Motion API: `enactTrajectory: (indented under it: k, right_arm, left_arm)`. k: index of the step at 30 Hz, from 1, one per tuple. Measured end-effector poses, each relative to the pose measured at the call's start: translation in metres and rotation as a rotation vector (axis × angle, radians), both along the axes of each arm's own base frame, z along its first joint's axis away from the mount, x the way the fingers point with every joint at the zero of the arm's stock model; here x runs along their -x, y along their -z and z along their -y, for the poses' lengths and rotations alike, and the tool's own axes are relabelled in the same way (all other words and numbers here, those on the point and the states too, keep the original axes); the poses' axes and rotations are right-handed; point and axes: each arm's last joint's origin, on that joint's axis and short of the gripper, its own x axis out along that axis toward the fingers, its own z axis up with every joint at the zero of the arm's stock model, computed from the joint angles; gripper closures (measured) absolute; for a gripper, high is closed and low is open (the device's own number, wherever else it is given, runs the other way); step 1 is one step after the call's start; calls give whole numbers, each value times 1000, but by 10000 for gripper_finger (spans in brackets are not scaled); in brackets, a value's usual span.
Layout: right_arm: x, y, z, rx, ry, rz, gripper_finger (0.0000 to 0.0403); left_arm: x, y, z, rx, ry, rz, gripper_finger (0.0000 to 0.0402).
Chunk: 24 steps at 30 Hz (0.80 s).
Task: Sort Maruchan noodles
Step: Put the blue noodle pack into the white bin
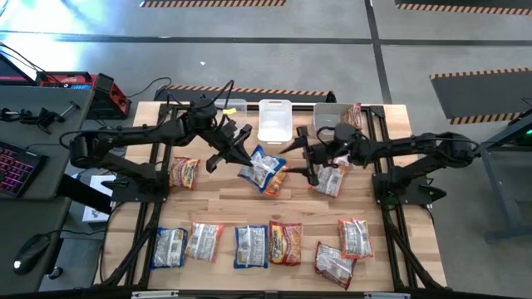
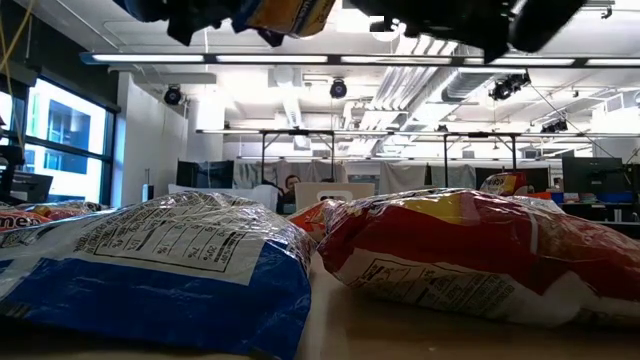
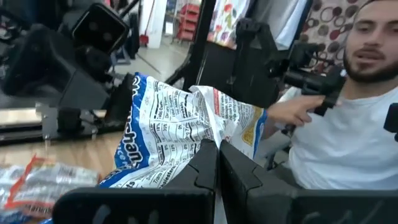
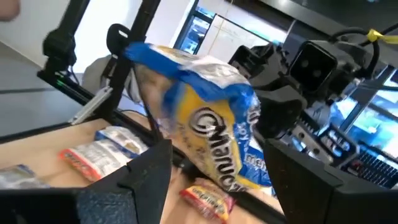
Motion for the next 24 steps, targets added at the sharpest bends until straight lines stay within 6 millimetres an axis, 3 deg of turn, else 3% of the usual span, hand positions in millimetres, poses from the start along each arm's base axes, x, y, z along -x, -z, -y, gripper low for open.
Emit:
enactTrajectory:
  k: [6,10,24]
  right_arm:
    - [-37,-2,9,23,-103,-70,159]
    - [-52,-4,15,22,-187,-82,159]
    - [-54,-14,1,21,-233,-30,159]
  left_arm:
    - [-7,2,4,27,38,11,401]
    - [-7,3,4,45,57,-7,401]
    - [-4,6,-13,10,-72,-8,401]
